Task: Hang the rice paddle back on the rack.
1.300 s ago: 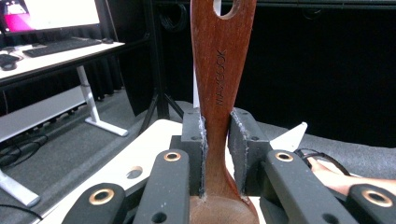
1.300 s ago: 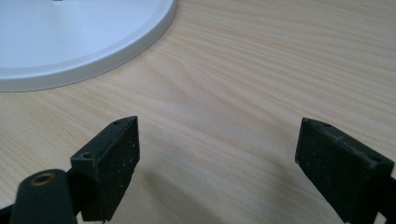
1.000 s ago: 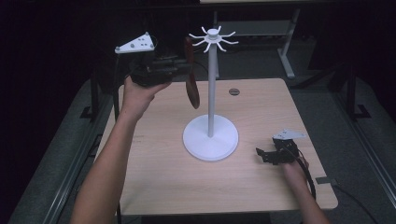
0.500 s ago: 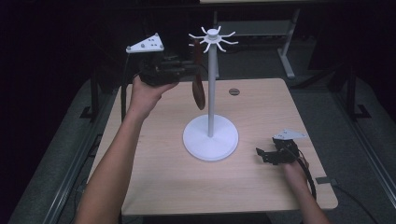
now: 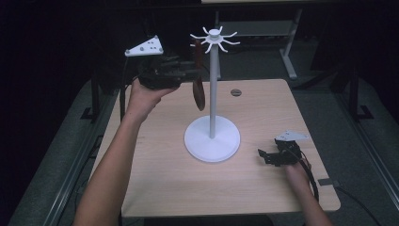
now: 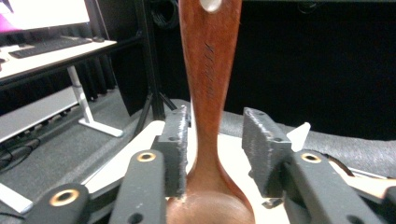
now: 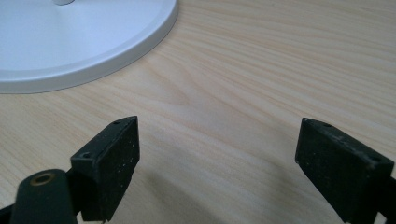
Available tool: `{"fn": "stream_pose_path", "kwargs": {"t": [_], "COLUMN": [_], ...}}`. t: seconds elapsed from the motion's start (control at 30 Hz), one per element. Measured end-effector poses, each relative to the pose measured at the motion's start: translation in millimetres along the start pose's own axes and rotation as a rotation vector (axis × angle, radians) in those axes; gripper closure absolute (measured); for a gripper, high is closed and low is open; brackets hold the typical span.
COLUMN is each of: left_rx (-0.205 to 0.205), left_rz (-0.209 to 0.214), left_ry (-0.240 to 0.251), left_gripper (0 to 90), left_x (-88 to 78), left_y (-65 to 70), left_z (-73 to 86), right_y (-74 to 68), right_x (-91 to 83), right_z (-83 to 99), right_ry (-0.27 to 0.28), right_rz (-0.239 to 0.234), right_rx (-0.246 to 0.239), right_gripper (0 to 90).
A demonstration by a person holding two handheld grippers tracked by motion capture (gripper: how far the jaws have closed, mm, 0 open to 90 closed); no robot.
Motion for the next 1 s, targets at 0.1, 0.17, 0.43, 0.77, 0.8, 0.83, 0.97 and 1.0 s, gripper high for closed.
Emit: {"fn": "stream_pose_path", "kwargs": {"t": [0.1, 0.17, 0.43, 0.77, 0.8, 0.83, 0.97, 1.0], "left_rx": [0.002, 0.000, -0.017, -0.013, -0.010, -0.009, -0.008, -0.009], "left_rz": [0.000, -0.002, -0.028, -0.061, -0.063, -0.067, -0.082, -0.085], "left_ry": [-0.021, -0.039, -0.076, -0.128, -0.135, -0.144, -0.175, -0.183], "left_gripper": [51.0, 46.2, 34.5, 23.9, 22.9, 22.0, 19.0, 18.4], "left_x": [-4.0, -7.1, -25.1, -49.8, -51.4, -52.7, -57.4, -58.4], "left_y": [0.8, 1.7, 6.4, 20.3, 21.9, 23.5, 29.3, 30.8], "left_z": [3.1, 5.6, 21.5, 56.6, 60.3, 63.9, 77.9, 81.3], "right_y": [0.1, 0.0, -0.5, -0.8, -0.8, -0.8, -1.0, -1.1], "right_x": [0.0, 0.2, 0.2, 0.4, 0.5, 0.5, 0.4, 0.4], "right_z": [0.0, 0.0, 0.2, 0.1, 0.1, 0.1, 0.1, 0.1], "right_ry": [0.000, -0.001, -0.001, -0.002, -0.002, -0.002, -0.005, -0.004], "right_rz": [0.001, 0.001, 0.004, 0.004, 0.005, 0.005, 0.008, 0.009], "right_rx": [0.001, -0.001, -0.007, -0.004, -0.004, -0.005, -0.006, -0.006], "right_gripper": [13.2, 13.2, 13.2, 13.2, 13.2, 13.2, 13.2, 13.2]}}
Point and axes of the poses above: each handheld gripper's, and its own axes: x roughly forward along the jaws, z roughly out of its underside, y roughly to its right, the point moved 4 cm from there along x, roughly forward along the jaws, and after that the axes turned 12 degrees about x, right-handed, at the moved point
